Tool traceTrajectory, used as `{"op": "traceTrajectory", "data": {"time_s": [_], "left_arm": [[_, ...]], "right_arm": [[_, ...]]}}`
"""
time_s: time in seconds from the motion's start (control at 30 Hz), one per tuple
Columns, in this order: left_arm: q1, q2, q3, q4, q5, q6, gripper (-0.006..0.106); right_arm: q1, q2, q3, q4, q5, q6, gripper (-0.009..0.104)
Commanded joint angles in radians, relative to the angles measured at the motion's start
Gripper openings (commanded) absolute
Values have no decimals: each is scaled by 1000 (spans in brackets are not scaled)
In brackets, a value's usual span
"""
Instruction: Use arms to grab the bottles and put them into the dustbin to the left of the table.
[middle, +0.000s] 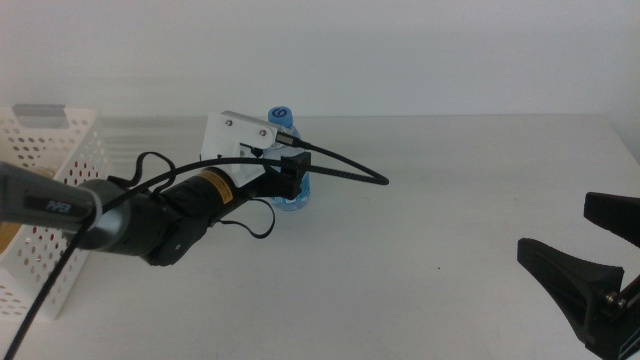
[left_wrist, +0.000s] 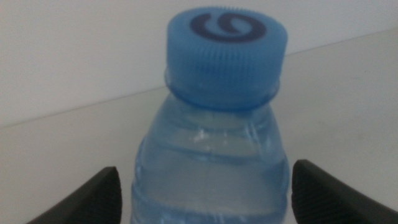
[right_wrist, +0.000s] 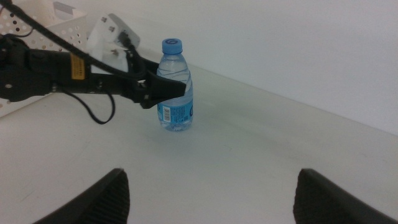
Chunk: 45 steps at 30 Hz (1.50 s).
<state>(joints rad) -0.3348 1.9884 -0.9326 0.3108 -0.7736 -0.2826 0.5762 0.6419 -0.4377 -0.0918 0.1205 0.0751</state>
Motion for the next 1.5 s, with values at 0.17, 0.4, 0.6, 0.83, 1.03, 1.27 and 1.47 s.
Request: {"op": "traceTrajectory", "data": {"time_s": [0.17, 0.4, 0.6, 0.83, 1.03, 1.27, 1.47], "left_arm": [[0, 10, -86, -14, -78, -36, 90], [-2, 41, -103, -57, -85, -29, 87], [-2, 41, -103, -48, -103, 17, 66], [-3, -8, -94, -1, -26, 17, -1], [-2, -153, -15, -3, 38, 17, -3], [-6, -355, 56, 31, 205, 10, -3], [-23, -526, 63, 66, 355, -21, -3]], "right_arm": [[2, -1, -30, -7, -70, -10, 73], [2, -1, -30, -7, -70, -10, 73], [2, -1, -30, -7, -70, -9, 73], [2, -1, -30, -7, -70, -9, 73], [2, -1, -30, -7, -70, -9, 73], [2, -1, -30, -7, -70, -9, 73], [2, -1, -30, -7, -70, -9, 73]]}}
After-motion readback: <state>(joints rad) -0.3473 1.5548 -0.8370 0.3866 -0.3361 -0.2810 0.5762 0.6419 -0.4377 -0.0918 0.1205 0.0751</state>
